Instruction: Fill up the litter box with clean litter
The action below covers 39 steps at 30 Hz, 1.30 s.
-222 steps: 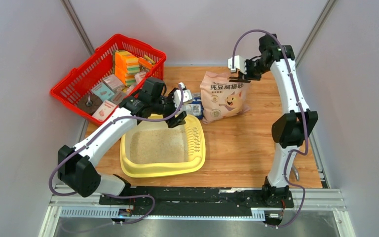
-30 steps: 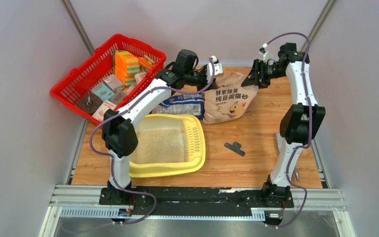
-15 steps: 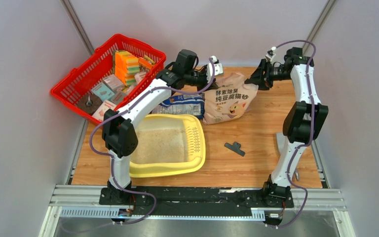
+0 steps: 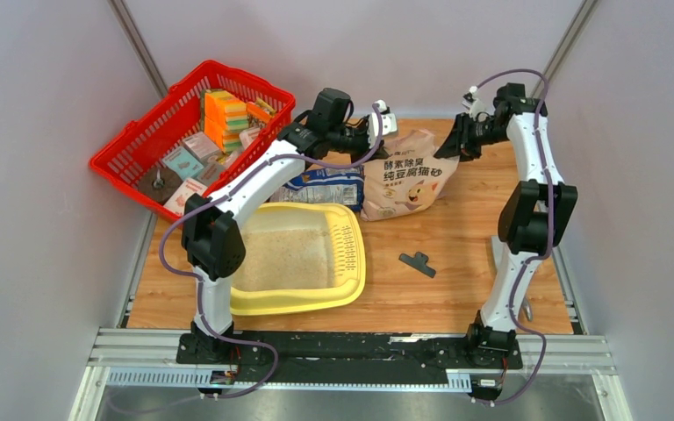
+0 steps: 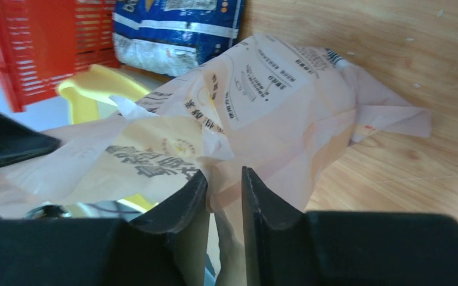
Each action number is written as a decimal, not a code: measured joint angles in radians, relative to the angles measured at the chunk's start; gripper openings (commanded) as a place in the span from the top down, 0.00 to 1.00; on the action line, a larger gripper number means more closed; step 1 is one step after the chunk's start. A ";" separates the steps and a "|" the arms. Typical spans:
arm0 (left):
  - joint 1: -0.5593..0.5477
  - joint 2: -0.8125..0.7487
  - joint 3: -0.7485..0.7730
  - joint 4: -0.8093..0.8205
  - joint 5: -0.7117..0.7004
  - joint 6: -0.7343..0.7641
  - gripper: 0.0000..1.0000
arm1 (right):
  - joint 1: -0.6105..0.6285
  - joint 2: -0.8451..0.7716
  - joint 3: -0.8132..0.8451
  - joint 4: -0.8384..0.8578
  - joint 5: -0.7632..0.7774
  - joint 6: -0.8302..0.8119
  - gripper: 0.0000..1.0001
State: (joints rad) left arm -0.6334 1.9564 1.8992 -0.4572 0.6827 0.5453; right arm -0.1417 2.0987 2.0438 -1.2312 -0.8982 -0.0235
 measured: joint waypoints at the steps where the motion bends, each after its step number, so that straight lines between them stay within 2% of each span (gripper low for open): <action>1: 0.000 0.000 0.000 0.000 0.000 0.002 1.00 | 0.008 0.000 0.010 -0.007 0.031 -0.013 0.91; 3: -0.001 0.000 0.002 -0.002 0.000 0.003 1.00 | 0.024 -0.007 0.026 -0.008 0.102 -0.037 1.00; 14: -0.006 0.000 0.009 0.006 -0.008 0.069 1.00 | 0.095 -0.133 0.017 0.048 0.615 -0.057 1.00; 16: -0.012 0.000 0.014 0.006 -0.007 0.076 1.00 | 0.110 -0.180 -0.023 0.074 0.689 -0.080 0.90; 17: -0.015 0.000 0.017 0.006 -0.006 0.079 1.00 | 0.119 -0.203 -0.044 0.080 0.717 -0.092 0.80; 18: -0.016 0.000 0.019 0.006 -0.004 0.082 1.00 | 0.126 -0.217 -0.055 0.081 0.732 -0.099 0.59; 21: -0.021 0.001 0.019 -0.007 -0.006 0.086 1.00 | 0.130 -0.236 -0.059 0.093 0.743 -0.109 0.41; 27: -0.012 0.001 0.019 -0.010 -0.006 0.089 1.00 | 0.144 -0.236 -0.064 0.113 0.745 -0.124 0.33; 35: -0.012 0.001 0.016 -0.002 -0.012 0.089 1.00 | 0.221 -0.192 -0.066 0.102 0.707 -0.143 0.26; 39: -0.006 0.001 0.004 0.019 -0.014 0.088 1.00 | 0.232 -0.187 -0.114 0.098 0.721 -0.148 0.21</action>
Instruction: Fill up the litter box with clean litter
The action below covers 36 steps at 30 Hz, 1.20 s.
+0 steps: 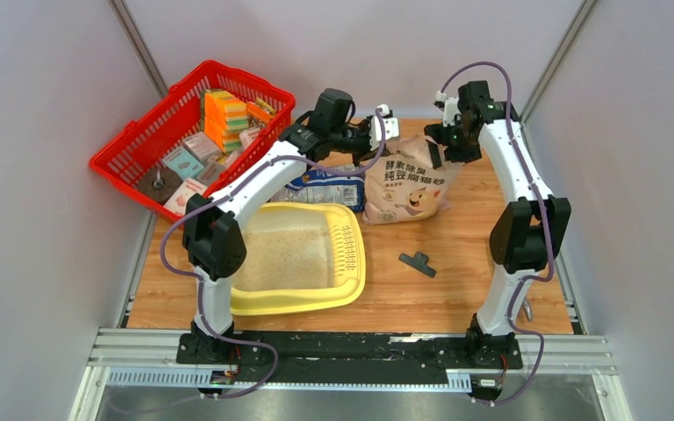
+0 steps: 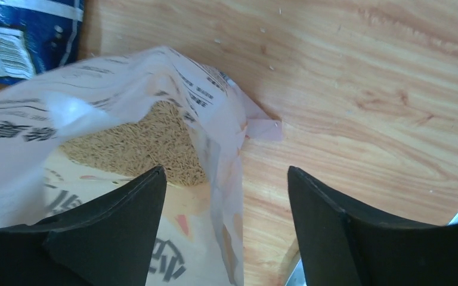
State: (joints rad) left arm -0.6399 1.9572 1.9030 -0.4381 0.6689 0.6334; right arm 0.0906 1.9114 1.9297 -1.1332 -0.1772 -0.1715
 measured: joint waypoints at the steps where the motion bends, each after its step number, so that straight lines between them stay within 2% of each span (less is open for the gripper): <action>1: 0.000 0.000 -0.003 0.008 -0.002 0.000 1.00 | 0.000 0.000 -0.019 0.002 0.013 0.004 0.20; 7: 0.001 -0.001 -0.031 0.064 -0.002 0.000 1.00 | -0.024 0.014 -0.062 0.025 0.161 0.039 0.22; 10: 0.002 -0.003 -0.045 0.091 -0.001 -0.001 1.00 | -0.062 0.031 -0.028 0.039 0.212 0.060 0.25; 14: 0.005 -0.004 -0.054 0.114 -0.002 -0.004 1.00 | -0.078 0.020 0.017 0.076 0.247 0.080 0.23; 18: 0.005 -0.004 -0.059 0.130 -0.006 -0.014 1.00 | -0.078 -0.026 0.015 0.130 0.232 0.085 0.20; 22: 0.005 -0.004 -0.059 0.133 -0.008 -0.029 0.96 | -0.077 -0.087 -0.009 0.146 0.098 0.097 0.18; 25: 0.005 -0.004 -0.064 0.145 -0.008 -0.061 0.88 | -0.077 -0.139 -0.046 0.143 -0.011 0.099 0.16; 26: 0.005 -0.004 -0.066 0.152 -0.007 -0.077 0.79 | -0.077 -0.154 -0.053 0.142 -0.032 0.099 0.15; 29: 0.006 -0.004 -0.066 0.198 0.002 -0.142 0.61 | -0.089 -0.200 -0.072 0.146 -0.046 0.085 0.15; 33: 0.007 -0.004 -0.057 0.286 0.013 -0.255 0.51 | -0.162 -0.283 -0.134 0.159 -0.035 0.059 0.15; 36: 0.007 -0.008 -0.054 0.321 0.014 -0.307 0.48 | -0.240 -0.369 -0.260 0.170 0.002 0.010 0.15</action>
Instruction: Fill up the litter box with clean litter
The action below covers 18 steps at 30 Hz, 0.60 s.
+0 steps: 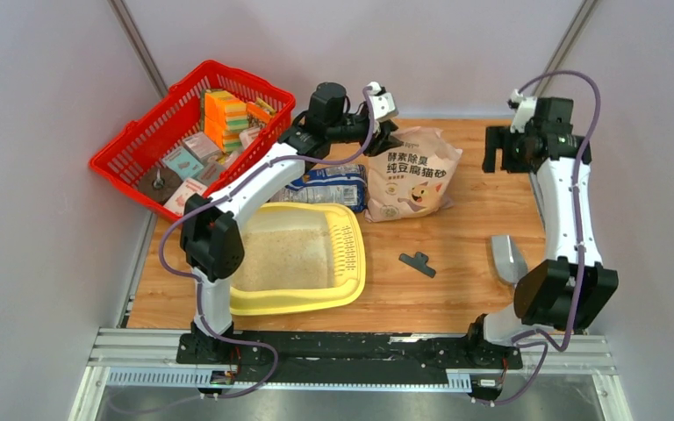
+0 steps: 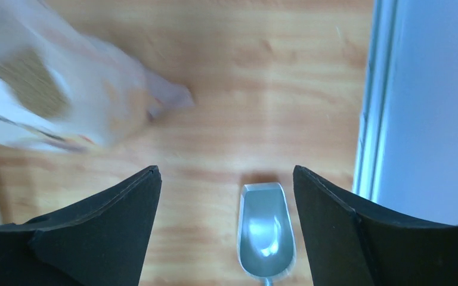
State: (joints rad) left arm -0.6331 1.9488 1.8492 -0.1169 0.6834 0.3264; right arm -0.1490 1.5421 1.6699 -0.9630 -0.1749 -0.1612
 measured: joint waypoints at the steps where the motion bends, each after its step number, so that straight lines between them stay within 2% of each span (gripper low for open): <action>1: 0.000 -0.004 0.000 0.004 0.000 -0.013 0.48 | -0.024 -0.035 -0.068 -0.006 0.029 -0.029 0.15; 8: 0.000 -0.077 -0.022 0.027 -0.006 -0.078 0.44 | -0.061 -0.211 -0.534 -0.055 0.194 -0.188 0.17; 18: -0.006 -0.222 -0.092 0.008 -0.027 -0.098 0.44 | -0.123 -0.473 -0.867 -0.095 0.352 -0.269 0.19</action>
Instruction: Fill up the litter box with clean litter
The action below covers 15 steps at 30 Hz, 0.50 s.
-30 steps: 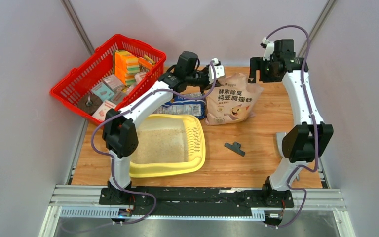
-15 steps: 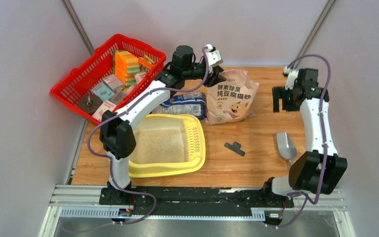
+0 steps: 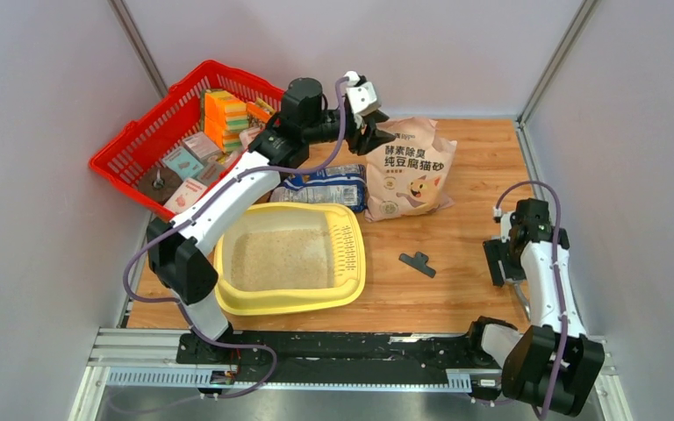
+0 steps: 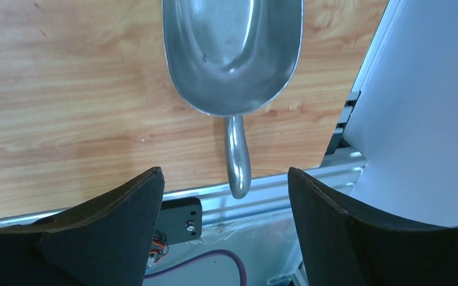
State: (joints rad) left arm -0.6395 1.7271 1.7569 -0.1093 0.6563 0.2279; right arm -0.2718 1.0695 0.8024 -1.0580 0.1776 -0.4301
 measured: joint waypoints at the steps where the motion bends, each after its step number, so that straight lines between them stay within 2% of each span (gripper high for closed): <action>1: 0.000 -0.007 -0.006 -0.006 -0.003 0.002 0.44 | 0.000 -0.016 -0.021 0.000 0.018 -0.009 0.19; 4: -0.001 -0.019 -0.026 -0.028 -0.011 0.005 0.44 | -0.012 -0.051 -0.059 -0.002 0.056 -0.031 0.21; 9: -0.001 -0.020 -0.045 -0.060 -0.014 0.000 0.44 | -0.054 -0.079 -0.096 -0.001 0.085 -0.060 0.31; 15: -0.001 -0.097 -0.125 -0.082 -0.014 -0.001 0.45 | -0.129 0.047 -0.103 0.029 0.042 -0.116 0.39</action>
State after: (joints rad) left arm -0.6407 1.6306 1.6318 -0.1917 0.6422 0.2268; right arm -0.4004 1.1160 0.6994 -1.0290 0.2199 -0.5465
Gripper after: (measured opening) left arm 0.559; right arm 0.650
